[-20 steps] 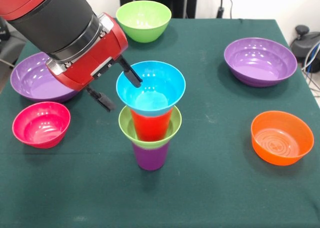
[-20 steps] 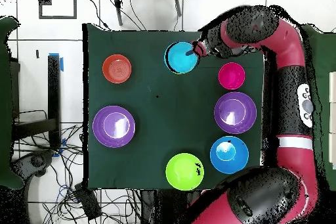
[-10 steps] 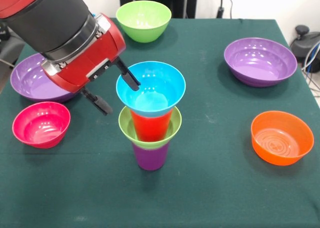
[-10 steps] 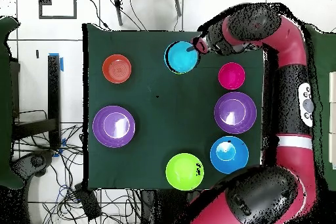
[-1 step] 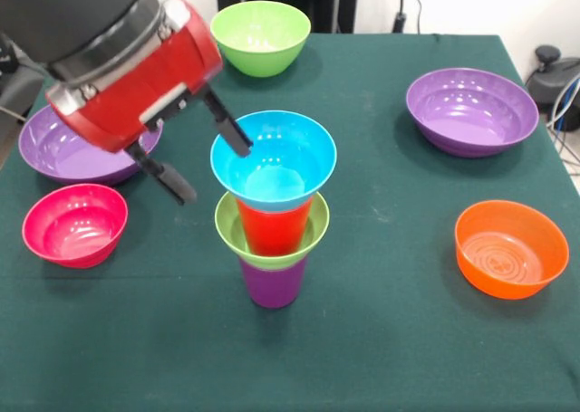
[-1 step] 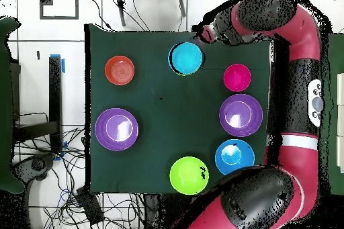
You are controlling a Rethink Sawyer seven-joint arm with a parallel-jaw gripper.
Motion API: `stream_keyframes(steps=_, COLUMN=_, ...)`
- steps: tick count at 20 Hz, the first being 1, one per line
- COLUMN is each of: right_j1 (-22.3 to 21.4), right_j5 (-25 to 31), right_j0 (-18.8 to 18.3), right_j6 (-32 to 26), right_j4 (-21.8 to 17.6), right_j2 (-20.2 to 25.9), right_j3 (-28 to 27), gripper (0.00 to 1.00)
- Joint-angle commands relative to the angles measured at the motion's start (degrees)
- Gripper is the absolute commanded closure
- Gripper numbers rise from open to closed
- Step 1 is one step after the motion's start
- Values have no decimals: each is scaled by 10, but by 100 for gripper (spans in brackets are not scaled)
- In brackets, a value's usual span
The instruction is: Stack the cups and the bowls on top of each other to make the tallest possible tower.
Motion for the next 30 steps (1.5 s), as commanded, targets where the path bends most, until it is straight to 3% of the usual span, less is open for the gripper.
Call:
stream_keyframes(steps=1, right_j1=-40, right_j5=111, right_j0=36, right_j6=83, right_j4=10, right_j2=-17, right_j3=-56, gripper=0)
stream_keyframes(steps=8, right_j1=-40, right_j5=208, right_j0=56, right_j6=92, right_j4=-23, right_j2=11, right_j3=-162, gripper=0)
stream_keyframes(steps=14, right_j1=-18, right_j5=216, right_j0=60, right_j6=80, right_j4=-84, right_j2=75, right_j3=-224, gripper=0)
stream_keyframes(steps=20, right_j1=-18, right_j5=213, right_j0=59, right_j6=91, right_j4=-147, right_j2=148, right_j3=-245, gripper=0)
stream_keyframes(steps=30, right_j1=-26, right_j5=187, right_j0=64, right_j6=135, right_j4=-189, right_j2=176, right_j3=-244, gripper=0)
